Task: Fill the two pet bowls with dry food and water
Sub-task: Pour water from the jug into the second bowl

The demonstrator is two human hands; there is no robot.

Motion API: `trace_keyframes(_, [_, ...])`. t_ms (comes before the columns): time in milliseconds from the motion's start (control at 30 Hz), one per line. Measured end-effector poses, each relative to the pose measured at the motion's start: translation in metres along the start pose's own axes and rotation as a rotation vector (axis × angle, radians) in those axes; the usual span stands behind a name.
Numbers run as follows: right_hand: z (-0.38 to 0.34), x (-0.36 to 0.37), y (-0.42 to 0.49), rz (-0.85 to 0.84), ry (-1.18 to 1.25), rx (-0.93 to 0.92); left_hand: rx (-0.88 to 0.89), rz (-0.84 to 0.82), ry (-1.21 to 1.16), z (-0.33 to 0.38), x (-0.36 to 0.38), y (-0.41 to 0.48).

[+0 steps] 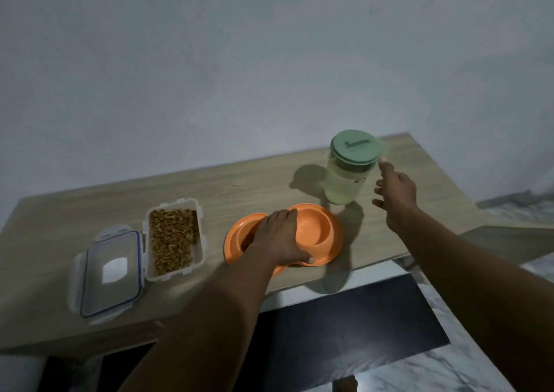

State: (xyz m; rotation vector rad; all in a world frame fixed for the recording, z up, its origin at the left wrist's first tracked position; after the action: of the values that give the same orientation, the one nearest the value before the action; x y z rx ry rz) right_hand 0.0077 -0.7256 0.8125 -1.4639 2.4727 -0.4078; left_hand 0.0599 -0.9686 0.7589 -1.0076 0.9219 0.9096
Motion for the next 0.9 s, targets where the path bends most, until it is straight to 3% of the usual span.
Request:
trace_keyframes(133, [-0.006, 0.01, 0.028, -0.15, 0.043, 0.055, -0.046, -0.103, -0.013, 0.002, 0.008, 0.014])
trace_keyframes(500, [-0.025, 0.042, 0.059, -0.381, 0.083, 0.075, -0.113, -0.062, -0.155, -0.001, 0.003, 0.024])
trace_keyframes(900, [-0.019, 0.029, 0.049, -0.274, 0.079, 0.028, -0.123, -0.047, -0.219, 0.002, -0.001, 0.02])
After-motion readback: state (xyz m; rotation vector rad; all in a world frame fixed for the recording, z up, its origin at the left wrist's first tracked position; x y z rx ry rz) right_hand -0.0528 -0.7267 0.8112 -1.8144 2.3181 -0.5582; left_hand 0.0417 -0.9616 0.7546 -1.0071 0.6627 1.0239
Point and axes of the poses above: each hand's wrist, its own y-axis towards the middle knuckle, its own x-axis out of the palm, z = x × y, the point moved 3 cm from there along y, towards the middle knuckle, and after that the axes turned 4 degrees about y, right-handed, at the moved point
